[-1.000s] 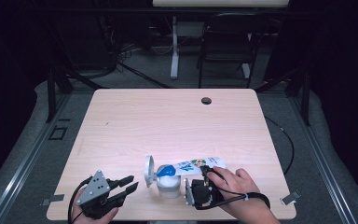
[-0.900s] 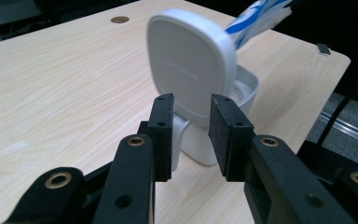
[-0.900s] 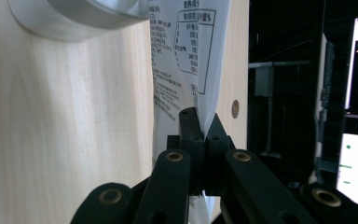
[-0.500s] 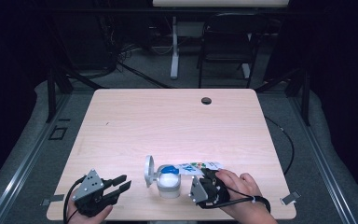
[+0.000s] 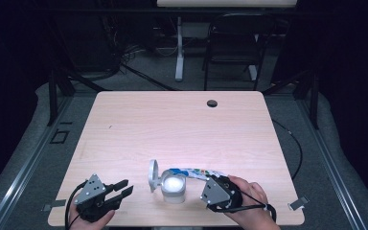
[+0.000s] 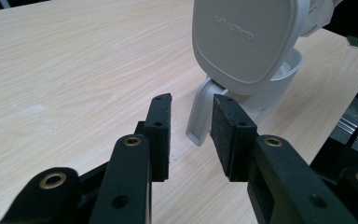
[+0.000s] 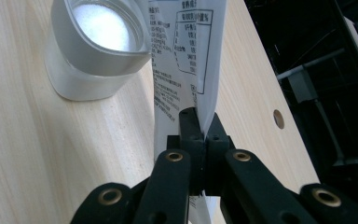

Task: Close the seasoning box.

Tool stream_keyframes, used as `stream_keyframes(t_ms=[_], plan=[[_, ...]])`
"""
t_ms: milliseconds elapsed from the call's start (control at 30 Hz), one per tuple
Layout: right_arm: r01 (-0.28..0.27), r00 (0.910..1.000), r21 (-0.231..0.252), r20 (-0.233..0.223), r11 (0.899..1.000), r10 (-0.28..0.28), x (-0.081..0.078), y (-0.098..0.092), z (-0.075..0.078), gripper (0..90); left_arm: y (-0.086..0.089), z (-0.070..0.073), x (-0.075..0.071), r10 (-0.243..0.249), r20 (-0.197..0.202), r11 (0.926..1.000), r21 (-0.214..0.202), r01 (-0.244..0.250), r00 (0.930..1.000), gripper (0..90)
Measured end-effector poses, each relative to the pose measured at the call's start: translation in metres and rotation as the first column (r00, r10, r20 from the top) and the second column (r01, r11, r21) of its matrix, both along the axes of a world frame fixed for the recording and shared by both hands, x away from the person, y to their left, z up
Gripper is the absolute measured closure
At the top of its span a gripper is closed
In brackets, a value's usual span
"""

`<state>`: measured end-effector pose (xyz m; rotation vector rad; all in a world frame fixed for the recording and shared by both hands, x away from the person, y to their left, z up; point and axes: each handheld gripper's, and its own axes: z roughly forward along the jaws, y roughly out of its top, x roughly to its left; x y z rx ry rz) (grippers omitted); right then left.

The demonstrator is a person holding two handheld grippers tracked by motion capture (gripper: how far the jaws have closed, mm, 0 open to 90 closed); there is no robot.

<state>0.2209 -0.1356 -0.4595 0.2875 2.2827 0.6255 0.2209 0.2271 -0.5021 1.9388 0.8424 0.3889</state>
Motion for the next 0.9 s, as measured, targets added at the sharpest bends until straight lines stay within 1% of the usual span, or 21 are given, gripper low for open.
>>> stream_keyframes(t_ms=[100,167,200,233,267,300,400,433,533,567,700,733,800,867,900], plan=[[0.003,0.9999,0.026,-0.013,1.0,-0.003,0.001,-0.001,-0.002,90.0,0.001,-0.002,0.001,0.004,-0.01,1.0,-0.001,-0.004,0.9999,68.2],[0.002,0.9999,0.067,-0.016,0.998,0.0,0.001,-0.003,-0.004,90.0,0.001,-0.002,0.001,0.007,-0.014,1.0,0.005,-0.007,0.9999,68.1],[0.003,0.9998,0.063,-0.018,0.998,-0.002,0.001,-0.004,-0.003,90.0,0.001,-0.003,0.001,0.008,-0.013,1.0,0.001,-0.008,0.9999,67.9],[0.003,0.9997,0.075,-0.024,0.997,-0.001,0.001,-0.005,-0.004,90.0,0.001,-0.004,0.002,0.011,-0.011,0.9999,-0.004,-0.011,0.9999,67.7],[0.005,0.9997,0.096,-0.024,0.995,-0.003,0.001,-0.006,-0.005,90.0,0.001,-0.004,0.002,0.013,-0.01,0.9999,-0.006,-0.013,0.9999,67.5],[0.006,0.9997,0.101,-0.026,0.995,-0.004,0.001,-0.007,-0.004,90.0,0.001,-0.004,0.002,0.011,-0.011,0.9999,-0.005,-0.012,0.9999,67.2],[0.015,0.9992,0.158,-0.039,0.987,-0.009,0.001,-0.011,-0.006,90.0,0.002,-0.005,0.003,0.012,-0.011,0.9999,0.001,-0.012,0.9999,67.2],[0.019,0.9992,0.161,-0.038,0.987,-0.013,0.002,-0.011,-0.006,90.0,0.002,-0.005,0.003,0.012,-0.012,0.9999,-0.001,-0.012,0.9999,67.2],[0.028,0.9986,0.195,-0.049,0.98,-0.019,0.004,-0.012,-0.009,90.0,0.003,-0.006,0.003,0.013,-0.013,0.9999,0.0,-0.013,0.9998,66.8],[0.03,0.9982,0.195,-0.056,0.98,-0.019,0.004,-0.013,-0.009,90.0,0.003,-0.006,0.003,0.018,-0.02,0.9998,0.005,-0.017,0.9996,66.6],[0.037,0.9982,0.215,-0.054,0.976,-0.026,0.006,-0.012,-0.011,90.0,0.004,-0.007,0.003,0.021,-0.012,0.9998,0.0,-0.021,0.9997,65.6],[0.041,0.9979,0.226,-0.057,0.973,-0.029,0.006,-0.013,-0.011,90.0,0.005,-0.007,0.003,0.024,-0.014,0.9997,0.001,-0.024,0.9996,65.3],[0.054,0.9971,0.259,-0.065,0.964,-0.039,0.008,-0.014,-0.012,90.0,0.005,-0.007,0.004,0.03,-0.016,0.9995,-0.004,-0.031,0.9994,64.8],[0.062,0.9966,0.263,-0.068,0.963,-0.046,0.01,-0.015,-0.013,90.0,0.007,-0.008,0.004,0.027,-0.018,0.9996,0.012,-0.027,0.9995,64.7],[0.066,0.9966,0.262,-0.065,0.963,-0.05,0.01,-0.015,-0.014,90.0,0.007,-0.008,0.004,0.032,-0.022,0.9994,0.01,-0.032,0.9992,64.7]])
